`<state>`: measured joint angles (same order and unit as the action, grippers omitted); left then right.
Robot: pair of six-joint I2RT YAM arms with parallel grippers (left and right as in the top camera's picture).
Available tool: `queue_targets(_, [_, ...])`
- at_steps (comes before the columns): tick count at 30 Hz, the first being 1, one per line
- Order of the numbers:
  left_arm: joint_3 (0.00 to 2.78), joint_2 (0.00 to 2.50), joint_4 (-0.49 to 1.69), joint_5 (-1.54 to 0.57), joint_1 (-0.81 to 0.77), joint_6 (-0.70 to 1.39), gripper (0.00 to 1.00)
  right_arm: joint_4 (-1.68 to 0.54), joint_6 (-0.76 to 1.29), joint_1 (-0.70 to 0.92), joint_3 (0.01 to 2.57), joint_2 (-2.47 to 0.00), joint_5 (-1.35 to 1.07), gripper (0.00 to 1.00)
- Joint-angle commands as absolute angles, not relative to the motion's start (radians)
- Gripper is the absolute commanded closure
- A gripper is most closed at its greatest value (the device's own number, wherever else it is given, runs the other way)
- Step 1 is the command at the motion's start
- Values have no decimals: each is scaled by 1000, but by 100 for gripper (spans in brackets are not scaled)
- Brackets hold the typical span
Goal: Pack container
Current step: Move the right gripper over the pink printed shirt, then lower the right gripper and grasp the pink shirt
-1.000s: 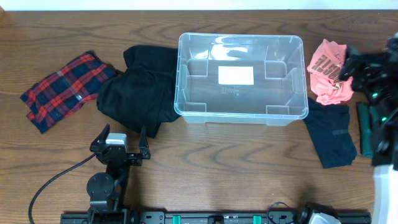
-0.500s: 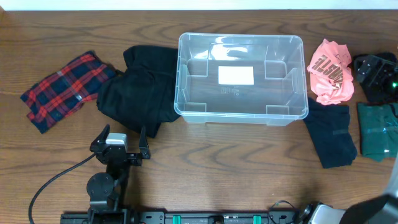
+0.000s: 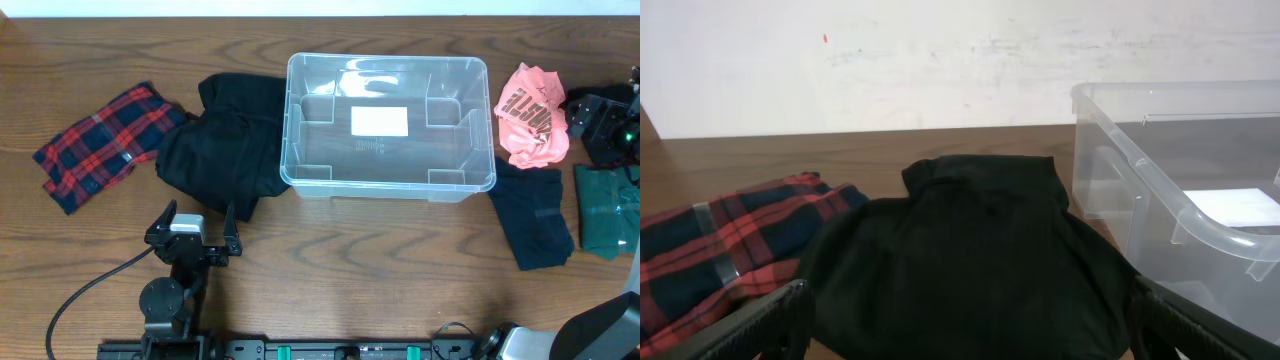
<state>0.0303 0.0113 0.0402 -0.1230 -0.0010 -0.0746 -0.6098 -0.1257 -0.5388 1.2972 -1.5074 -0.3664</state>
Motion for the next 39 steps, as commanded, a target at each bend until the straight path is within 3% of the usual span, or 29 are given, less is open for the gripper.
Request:
queue_targets(1, [4, 11, 58, -122, 2, -66, 2, -606, -159, -550, 1327, -1515, -363, 1])
queue_targets(12, [4, 11, 58, -122, 2, -66, 2, -594, -244, -550, 1327, -1600, -384, 2])
queue_targets(19, [4, 11, 58, -122, 2, -66, 2, -527, -366, -550, 1327, -1699, -407, 15])
queue_targets(33, [4, 11, 58, -122, 2, -66, 2, -366, -371, -549, 1327, -1897, -390, 1])
queue_targets(39, [4, 11, 58, -122, 2, -65, 2, -281, -371, -548, 1327, -1953, -397, 1])
